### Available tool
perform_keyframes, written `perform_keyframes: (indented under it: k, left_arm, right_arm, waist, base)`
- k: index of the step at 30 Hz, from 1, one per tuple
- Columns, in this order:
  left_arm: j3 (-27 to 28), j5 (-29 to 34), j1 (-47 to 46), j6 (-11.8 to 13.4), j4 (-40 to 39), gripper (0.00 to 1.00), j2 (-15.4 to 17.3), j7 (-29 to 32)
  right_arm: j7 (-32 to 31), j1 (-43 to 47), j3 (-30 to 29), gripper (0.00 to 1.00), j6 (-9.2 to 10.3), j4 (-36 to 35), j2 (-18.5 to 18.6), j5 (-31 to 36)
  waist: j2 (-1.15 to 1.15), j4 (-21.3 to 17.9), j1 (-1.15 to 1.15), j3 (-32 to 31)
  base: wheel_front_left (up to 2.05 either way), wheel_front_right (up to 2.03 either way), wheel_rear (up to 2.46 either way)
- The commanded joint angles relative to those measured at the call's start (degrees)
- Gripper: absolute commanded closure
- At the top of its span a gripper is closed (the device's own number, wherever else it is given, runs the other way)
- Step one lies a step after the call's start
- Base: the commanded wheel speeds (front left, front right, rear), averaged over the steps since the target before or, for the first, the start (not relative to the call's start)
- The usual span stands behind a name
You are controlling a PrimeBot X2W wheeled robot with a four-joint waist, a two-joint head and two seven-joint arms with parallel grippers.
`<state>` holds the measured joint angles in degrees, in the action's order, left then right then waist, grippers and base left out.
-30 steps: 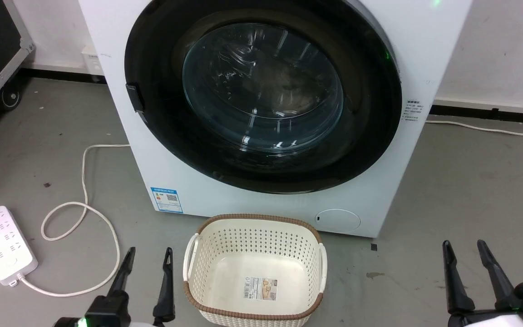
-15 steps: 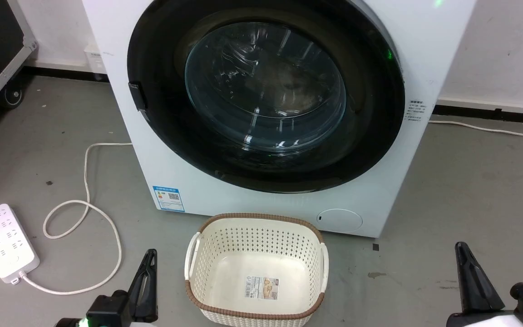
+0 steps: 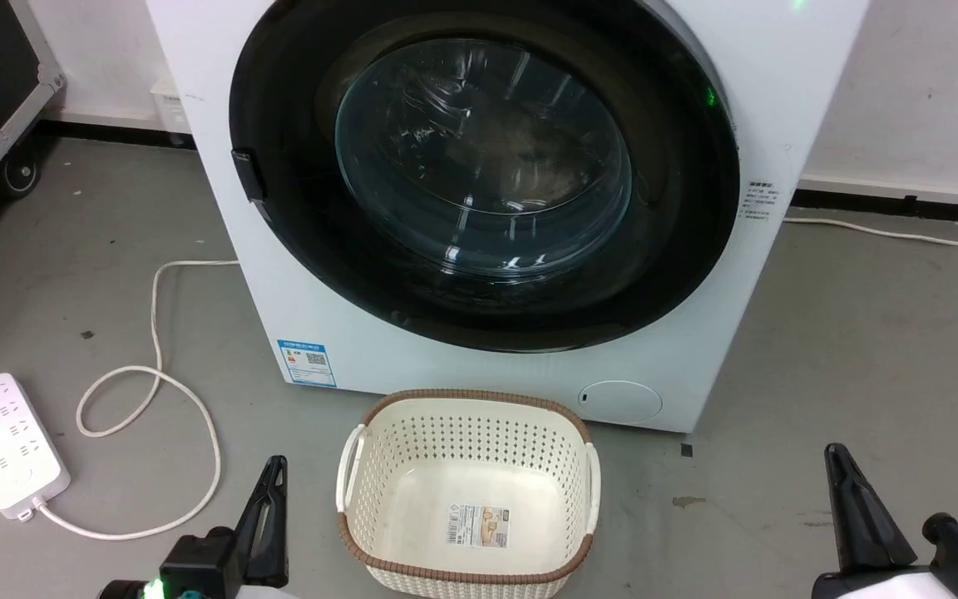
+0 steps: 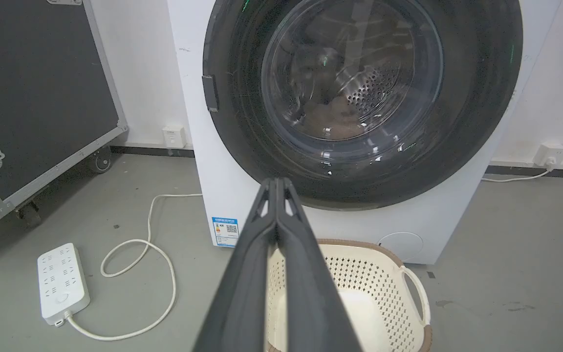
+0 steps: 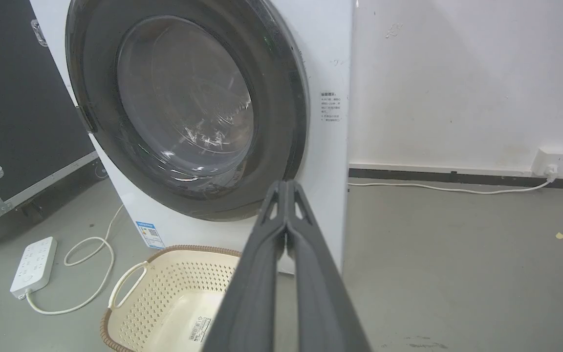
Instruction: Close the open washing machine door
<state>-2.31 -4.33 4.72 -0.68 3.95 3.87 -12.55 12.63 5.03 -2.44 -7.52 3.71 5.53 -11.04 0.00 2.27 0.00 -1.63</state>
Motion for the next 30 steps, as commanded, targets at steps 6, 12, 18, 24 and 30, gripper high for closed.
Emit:
perform_keyframes:
  k: [6,12,18,24,30]
  left_arm:
    - [0.33,0.64,-0.91,0.15,-0.56,1.00,-0.20,1.09]
    - [0.45,0.87,-1.14,0.18,-0.77,1.00,-0.25,1.79]
    - [0.57,1.10,-1.37,0.21,-0.98,1.00,-0.30,2.49]
    - [0.70,1.32,-1.61,0.24,-1.18,1.00,-0.35,3.19]
    - [0.82,1.55,-1.84,0.28,-1.39,1.00,-0.39,3.90]
  right_arm:
    - [-1.11,-0.94,0.22,1.00,0.01,-0.59,-0.43,1.13]
    - [-1.82,-1.19,0.36,1.00,0.01,-0.78,-0.57,1.74]
    - [-2.52,-1.44,0.50,1.00,0.01,-0.97,-0.70,2.35]
    - [-3.23,-1.69,0.63,1.00,0.01,-1.17,-0.84,2.95]
    - [-3.94,-1.94,0.77,1.00,0.01,-1.36,-0.98,3.56]
  waist:
    - [0.00,-0.15,0.00,0.11]
    - [0.00,-0.27,0.00,0.20]
    - [0.00,-0.40,0.00,0.29]
    - [0.00,-0.53,0.00,0.38]
    - [0.00,-0.67,0.00,0.48]
  base:
    - [0.00,0.00,0.00]
    - [0.00,0.00,0.00]
    - [0.00,0.00,0.00]
    - [0.00,0.00,0.00]
    - [0.00,0.00,0.00]
